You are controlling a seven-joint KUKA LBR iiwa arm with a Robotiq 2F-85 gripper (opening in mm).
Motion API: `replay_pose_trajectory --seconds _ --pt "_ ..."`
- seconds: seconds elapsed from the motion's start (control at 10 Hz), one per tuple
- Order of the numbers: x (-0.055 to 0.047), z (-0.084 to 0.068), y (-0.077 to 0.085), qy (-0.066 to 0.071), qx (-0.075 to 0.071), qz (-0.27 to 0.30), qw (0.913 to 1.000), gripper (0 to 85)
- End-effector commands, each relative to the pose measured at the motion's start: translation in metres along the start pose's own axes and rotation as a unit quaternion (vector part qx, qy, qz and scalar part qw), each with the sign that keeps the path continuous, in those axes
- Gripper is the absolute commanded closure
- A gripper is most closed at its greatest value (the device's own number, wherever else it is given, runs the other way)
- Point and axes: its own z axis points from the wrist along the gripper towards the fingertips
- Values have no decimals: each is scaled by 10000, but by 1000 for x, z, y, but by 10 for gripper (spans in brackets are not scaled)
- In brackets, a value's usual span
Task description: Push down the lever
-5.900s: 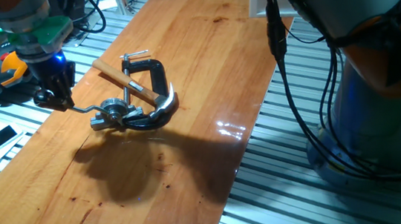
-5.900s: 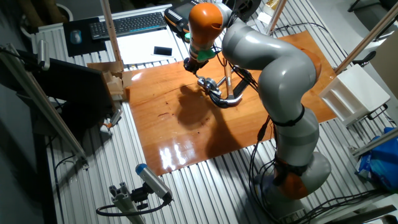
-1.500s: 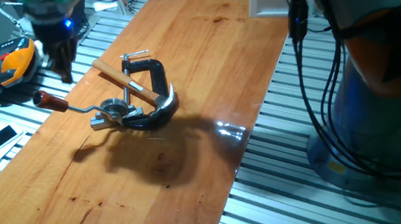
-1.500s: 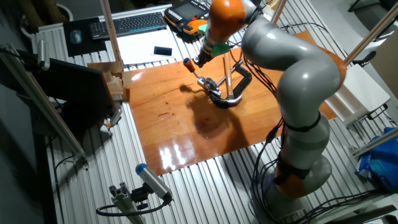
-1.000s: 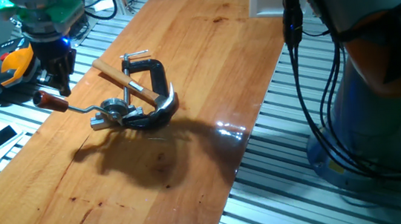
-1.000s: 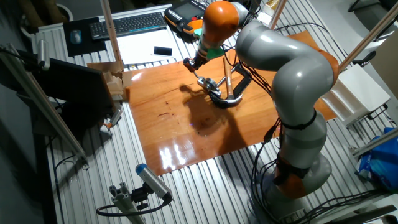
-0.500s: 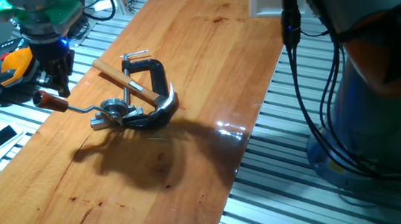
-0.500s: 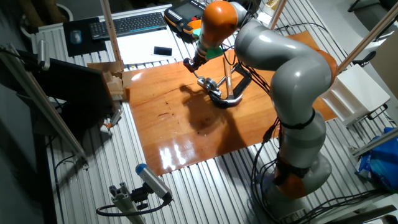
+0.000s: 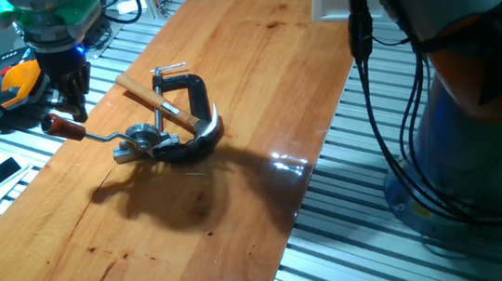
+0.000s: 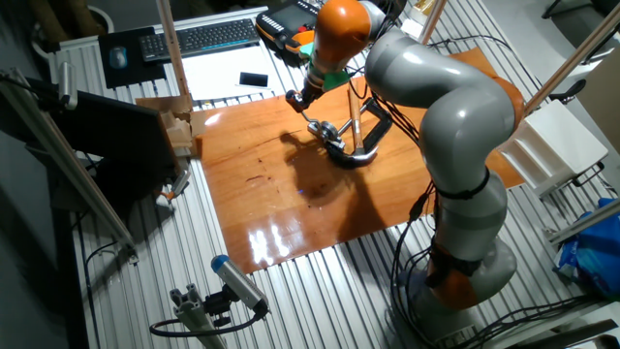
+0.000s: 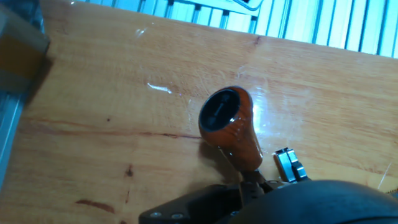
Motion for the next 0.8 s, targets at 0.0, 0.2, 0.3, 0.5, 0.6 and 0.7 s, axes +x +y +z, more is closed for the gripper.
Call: replay_pose_trajectory --seconds 0.0,0.2,0.3,0.5,0.6,0.7 --pt "0 0 0 -92 -18 -38 9999 850" --pt "0 0 0 -231 -55 -42 9997 850" --pt "0 -1 1 -214 -53 -43 9997 850" --pt "-1 0 2 -377 18 17 9993 850" --pt "-4 1 4 -355 90 20 9993 850" --pt "-5 4 4 -382 81 53 9992 850"
